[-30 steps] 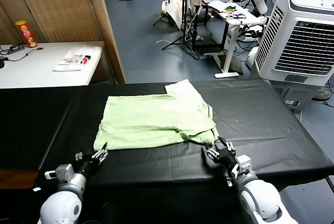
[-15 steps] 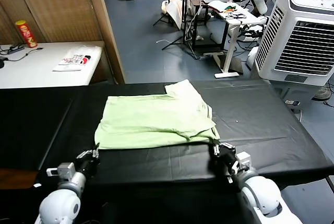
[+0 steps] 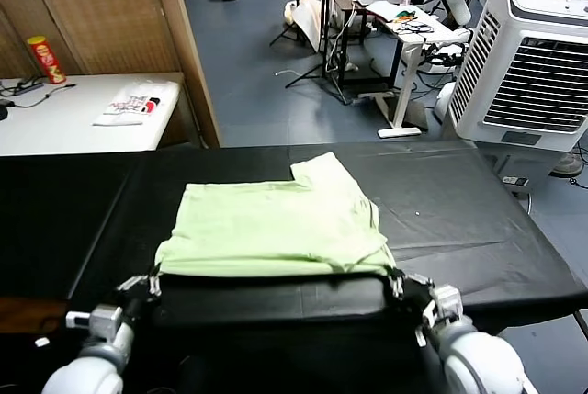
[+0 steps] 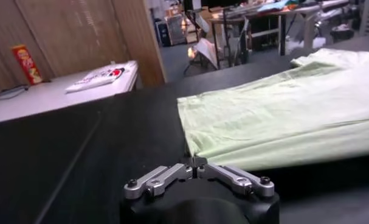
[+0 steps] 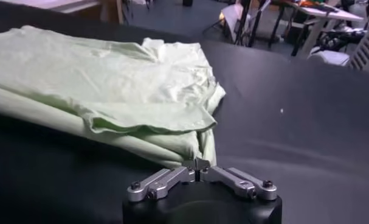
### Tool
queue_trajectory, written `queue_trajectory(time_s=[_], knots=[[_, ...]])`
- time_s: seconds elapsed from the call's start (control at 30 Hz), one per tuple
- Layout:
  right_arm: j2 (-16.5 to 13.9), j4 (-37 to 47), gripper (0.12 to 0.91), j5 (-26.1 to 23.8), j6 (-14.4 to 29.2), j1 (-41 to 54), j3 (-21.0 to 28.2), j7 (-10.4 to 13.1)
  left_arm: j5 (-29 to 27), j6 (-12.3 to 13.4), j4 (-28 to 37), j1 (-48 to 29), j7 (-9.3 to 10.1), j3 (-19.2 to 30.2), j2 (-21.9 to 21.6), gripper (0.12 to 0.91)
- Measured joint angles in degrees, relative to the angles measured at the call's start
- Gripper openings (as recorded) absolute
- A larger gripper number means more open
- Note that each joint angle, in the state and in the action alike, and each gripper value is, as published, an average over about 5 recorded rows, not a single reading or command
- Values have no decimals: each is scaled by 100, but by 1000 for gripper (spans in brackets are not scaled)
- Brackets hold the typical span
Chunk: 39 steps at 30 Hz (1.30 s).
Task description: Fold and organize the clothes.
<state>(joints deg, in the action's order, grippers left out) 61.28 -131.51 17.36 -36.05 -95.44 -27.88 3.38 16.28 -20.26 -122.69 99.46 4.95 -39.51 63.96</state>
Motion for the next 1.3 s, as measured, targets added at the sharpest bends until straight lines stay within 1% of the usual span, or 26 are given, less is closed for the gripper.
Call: queue_trajectory(time_s=[0.27, 0.33, 0.37, 0.47, 0.5, 0.53, 0.57, 0.6, 0.63, 0.67, 0.7, 0.73, 0.83, 0.9, 0.93, 1.0, 1.07, 1.2, 1.3], knots=[[106, -211, 130, -83, -71, -337, 58, -48, 3, 113, -282, 801, 18, -164, 48, 126], [116, -251, 176, -96, -103, -385, 49, -52, 4, 110, -339, 918, 40, -186, 63, 126], [119, -273, 216, -102, -120, -409, 39, -53, 5, 107, -364, 961, 59, -193, 72, 126], [109, -355, 372, -107, -188, -481, -3, -55, 6, 90, -419, 1025, 108, -202, 110, 138], [101, -388, 439, -106, -210, -508, -19, -56, 6, 83, -432, 1037, 116, -203, 121, 167], [91, -426, 489, -98, -227, -534, -37, -58, 6, 74, -446, 1052, 121, -206, 130, 195], [81, -468, 540, -78, -236, -556, -59, -63, 6, 62, -463, 1071, 126, -210, 137, 240], [70, -512, 606, -43, -234, -573, -84, -74, 7, 44, -481, 1091, 130, -218, 143, 302], [57, -557, 656, 10, -217, -580, -113, -92, 7, 21, -504, 1115, 134, -231, 153, 352], [41, -597, 696, 86, -183, -573, -152, -111, 8, 0, -531, 1140, 135, -250, 168, 402], [20, -626, 740, 177, -135, -547, -201, -125, 8, -19, -560, 1168, 131, -272, 187, 470], [-5, -641, 767, 277, -78, -501, -257, -135, 12, -33, -594, 1197, 123, -298, 210, 520], [-116, -546, 794, 566, 177, -201, -411, -150, 96, -26, -703, 1236, 92, -380, 278, 682], [-202, -333, 797, 693, 343, 152, -437, -169, 262, 5, -758, 1181, 60, -440, 291, 756], [-242, -176, 798, 737, 400, 378, -421, -176, 378, 35, -769, 1117, 23, -462, 283, 777], [-296, 196, 798, 811, 446, 874, -336, -173, 600, 61, -719, 889, -49, -473, 263, 793], [-315, 611, 798, 866, 437, 1419, -185, -142, 804, -7, -575, 502, -75, -422, 247, 796], [-266, 1499, 798, 922, 396, 2590, 265, -41, 1256, -360, -141, -527, 53, -202, 130, 798], [-166, 2251, 798, 928, 412, 3448, 655, 13, 1673, -615, 232, -1334, 207, 41, -70, 798]])
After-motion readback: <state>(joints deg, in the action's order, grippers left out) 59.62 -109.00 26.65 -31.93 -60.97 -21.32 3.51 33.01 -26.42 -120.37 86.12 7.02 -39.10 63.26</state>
